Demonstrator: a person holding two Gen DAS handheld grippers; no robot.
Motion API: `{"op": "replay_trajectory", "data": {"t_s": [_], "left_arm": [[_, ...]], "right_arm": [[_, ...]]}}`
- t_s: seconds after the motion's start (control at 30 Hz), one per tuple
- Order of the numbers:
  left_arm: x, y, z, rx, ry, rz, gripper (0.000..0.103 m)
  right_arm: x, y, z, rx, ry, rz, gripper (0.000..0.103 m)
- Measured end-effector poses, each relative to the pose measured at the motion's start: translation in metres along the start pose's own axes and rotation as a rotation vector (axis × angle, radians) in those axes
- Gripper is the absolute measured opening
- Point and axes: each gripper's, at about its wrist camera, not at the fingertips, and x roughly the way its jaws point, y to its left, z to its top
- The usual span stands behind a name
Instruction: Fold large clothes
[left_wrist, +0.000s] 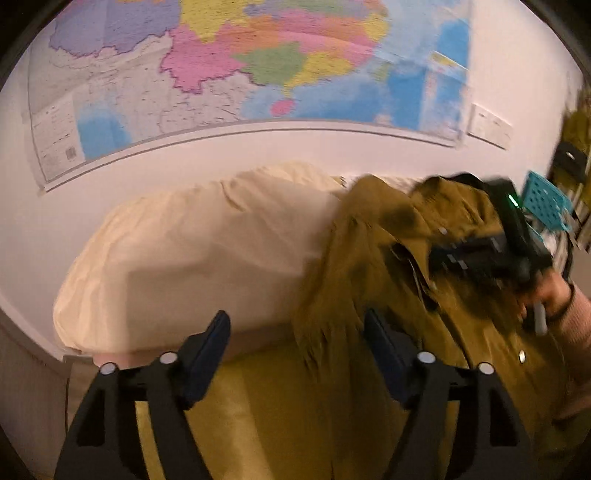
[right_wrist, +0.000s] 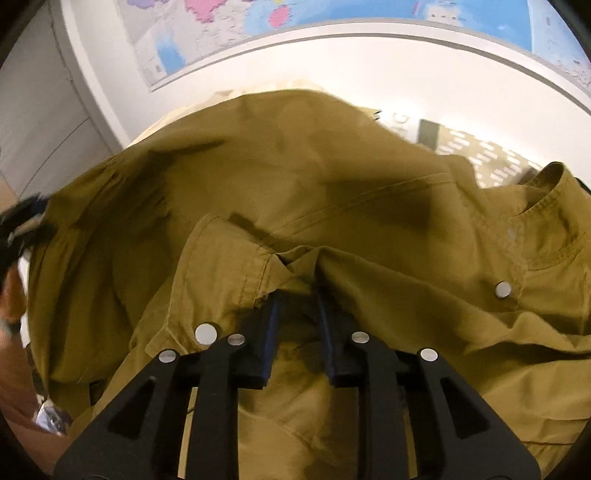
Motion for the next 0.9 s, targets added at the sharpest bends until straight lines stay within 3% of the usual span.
{"op": "replay_trajectory", "data": {"t_s": [0.1,0.23,0.27,0.33,0.4,0.47,0.53,0.67,0.73,0.8,0.9], "left_arm": [[-0.004,-0.001,-0.021,-0.03,0.014,-0.057,0.08],[-0.007,-0.005,-0.05,-0.044,0.036,-0.08,0.077],[-0.008,-0.007,-0.056,-0.037,0.044,-0.086,0.07],[-0.006,-0.012,-0.063,-0.022,0.08,-0.088,0.026],[-0.007,-0.01,-0.062,-0.039,0.092,-0.084,0.008],[-0.012,-0.006,-0.053,-0.059,0.068,-0.094,0.007],[-0.02,-0.005,-0.038,-0.06,0.032,-0.118,0.007],[-0.033,-0.017,-0.006,-0.011,-0.017,-0.16,0.007],[-0.035,-0.026,0.007,0.016,-0.023,-0.173,0.007],[-0.034,-0.036,0.018,0.021,-0.017,-0.199,0.007],[-0.028,-0.044,0.029,0.024,-0.003,-0.219,0.007]], "right_arm": [[0.0,-0.007,0.011,0.031,-0.024,-0.04,0.022],[0.012,-0.013,0.013,0.086,0.033,-0.021,0.028],[0.009,-0.01,0.009,0.084,0.026,-0.018,0.033],[-0.013,-0.004,0.0,0.067,-0.022,-0.021,0.047],[-0.04,0.004,-0.01,0.051,-0.075,0.0,0.074],[-0.069,0.022,-0.019,0.013,-0.145,0.05,0.081],[-0.075,0.052,-0.019,-0.053,-0.143,0.125,0.081],[-0.076,0.131,-0.042,-0.252,-0.073,0.412,0.081],[-0.069,0.159,-0.052,-0.302,-0.026,0.514,0.081],[-0.062,0.178,-0.057,-0.309,-0.008,0.582,0.082],[-0.058,0.185,-0.054,-0.235,-0.058,0.628,0.085]]}}
